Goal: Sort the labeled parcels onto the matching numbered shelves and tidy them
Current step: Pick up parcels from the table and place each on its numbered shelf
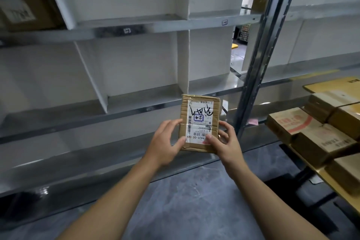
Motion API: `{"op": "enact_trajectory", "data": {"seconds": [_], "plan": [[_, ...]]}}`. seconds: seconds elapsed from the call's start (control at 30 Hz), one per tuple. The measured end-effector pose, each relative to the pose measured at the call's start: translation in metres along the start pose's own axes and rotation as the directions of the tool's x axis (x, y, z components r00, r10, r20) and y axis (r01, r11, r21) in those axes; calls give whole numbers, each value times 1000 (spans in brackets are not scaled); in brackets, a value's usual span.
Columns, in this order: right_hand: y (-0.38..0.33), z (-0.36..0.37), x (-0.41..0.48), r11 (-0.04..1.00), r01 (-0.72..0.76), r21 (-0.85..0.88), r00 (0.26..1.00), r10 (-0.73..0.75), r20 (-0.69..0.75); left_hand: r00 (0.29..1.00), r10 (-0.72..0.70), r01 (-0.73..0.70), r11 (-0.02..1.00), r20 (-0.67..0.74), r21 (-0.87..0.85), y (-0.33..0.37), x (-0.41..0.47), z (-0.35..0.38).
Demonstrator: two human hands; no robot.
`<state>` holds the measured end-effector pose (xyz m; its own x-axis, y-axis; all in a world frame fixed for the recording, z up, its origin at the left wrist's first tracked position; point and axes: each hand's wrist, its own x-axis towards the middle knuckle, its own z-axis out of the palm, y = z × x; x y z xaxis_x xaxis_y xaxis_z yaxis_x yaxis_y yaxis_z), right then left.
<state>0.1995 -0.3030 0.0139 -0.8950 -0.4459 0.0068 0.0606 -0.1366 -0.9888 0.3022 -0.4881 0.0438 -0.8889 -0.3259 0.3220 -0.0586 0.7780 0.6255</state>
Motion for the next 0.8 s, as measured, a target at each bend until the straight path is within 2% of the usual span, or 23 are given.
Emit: {"op": "enact_trajectory", "data": {"seconds": [0.1, 0.2, 0.33, 0.57, 0.8], "plan": [[-4, 4, 5, 1000, 23, -7, 999, -23, 30, 999, 34, -40, 977, 33, 210, -9, 6, -22], [-8, 7, 14, 1000, 27, -14, 998, -26, 52, 998, 14, -40, 908, 64, 417, -15, 20, -44], [-18, 15, 32, 998, 54, -35, 995, -51, 84, 998, -49, 11, 811, 49, 585, -17, 44, -71], [-50, 38, 77, 992, 122, 16, 981, -123, 150, 991, -125, 127, 731, -52, 670, -16, 82, -105], [-88, 63, 130, 977, 211, 24, 953, -211, 217, 983, -143, 181, 721, -111, 669, -19, 114, -124]]}}
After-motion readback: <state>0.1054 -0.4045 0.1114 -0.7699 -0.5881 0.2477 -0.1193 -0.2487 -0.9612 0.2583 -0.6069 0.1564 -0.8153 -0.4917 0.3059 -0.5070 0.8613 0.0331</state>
